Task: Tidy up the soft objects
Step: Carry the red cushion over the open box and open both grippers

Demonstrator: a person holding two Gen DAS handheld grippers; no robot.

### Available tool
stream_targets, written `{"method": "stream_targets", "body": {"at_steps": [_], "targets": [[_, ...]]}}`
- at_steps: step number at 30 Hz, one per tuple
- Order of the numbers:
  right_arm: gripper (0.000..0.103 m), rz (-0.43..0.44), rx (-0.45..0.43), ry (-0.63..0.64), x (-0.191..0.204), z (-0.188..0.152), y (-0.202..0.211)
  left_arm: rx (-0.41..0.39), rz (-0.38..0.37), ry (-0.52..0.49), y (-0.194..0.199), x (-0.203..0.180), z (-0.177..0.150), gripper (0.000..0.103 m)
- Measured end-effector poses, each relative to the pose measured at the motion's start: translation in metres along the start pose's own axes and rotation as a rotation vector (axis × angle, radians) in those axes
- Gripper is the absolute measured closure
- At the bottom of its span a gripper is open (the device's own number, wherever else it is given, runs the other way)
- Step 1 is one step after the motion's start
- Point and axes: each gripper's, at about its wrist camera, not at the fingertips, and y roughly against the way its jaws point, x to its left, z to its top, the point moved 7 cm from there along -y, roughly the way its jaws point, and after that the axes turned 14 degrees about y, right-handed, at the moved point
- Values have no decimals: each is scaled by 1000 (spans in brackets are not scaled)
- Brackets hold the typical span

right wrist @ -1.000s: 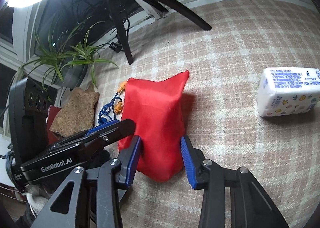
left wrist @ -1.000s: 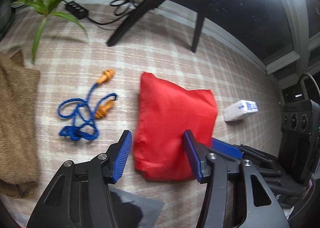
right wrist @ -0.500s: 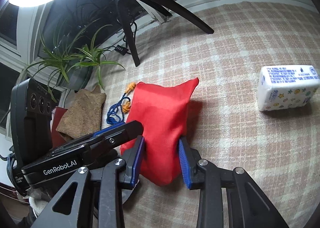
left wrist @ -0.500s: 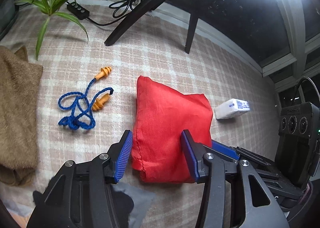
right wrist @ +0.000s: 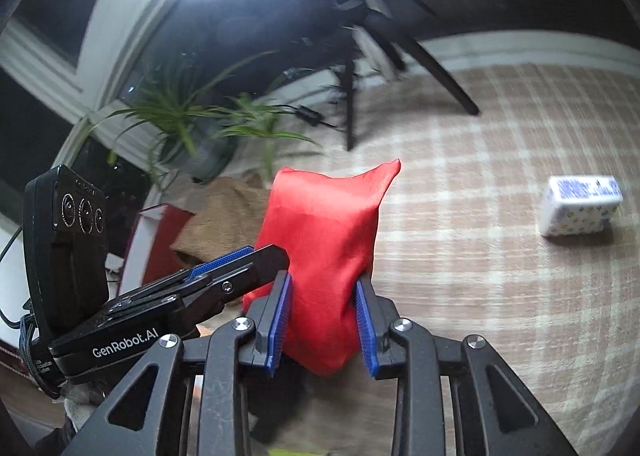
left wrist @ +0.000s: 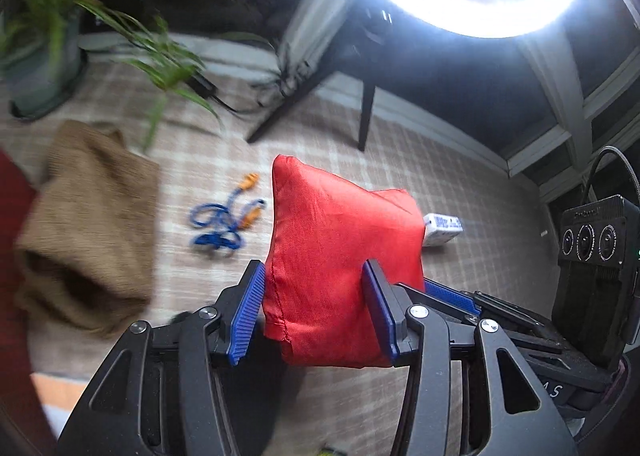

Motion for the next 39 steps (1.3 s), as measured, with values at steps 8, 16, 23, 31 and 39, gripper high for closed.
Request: {"method": "stream_targets", "body": {"at_steps": [8,16,23,31,39], "targets": [[75,81,-27,113,87,16,-5,-143,51,32,79,46,9,55],[76,175,-19,226,178,24,-24,-269,99,112,148,107,13,55],[76,232,25,325,250,20,-51,-333,133,209,191,171,6,56],[76,281,119,385,307,2,-109,-343,182,320,208,245,-7,56],[75,281,170,438,329,-13,-140,-321,211,388,209,286,-17,56]]}}
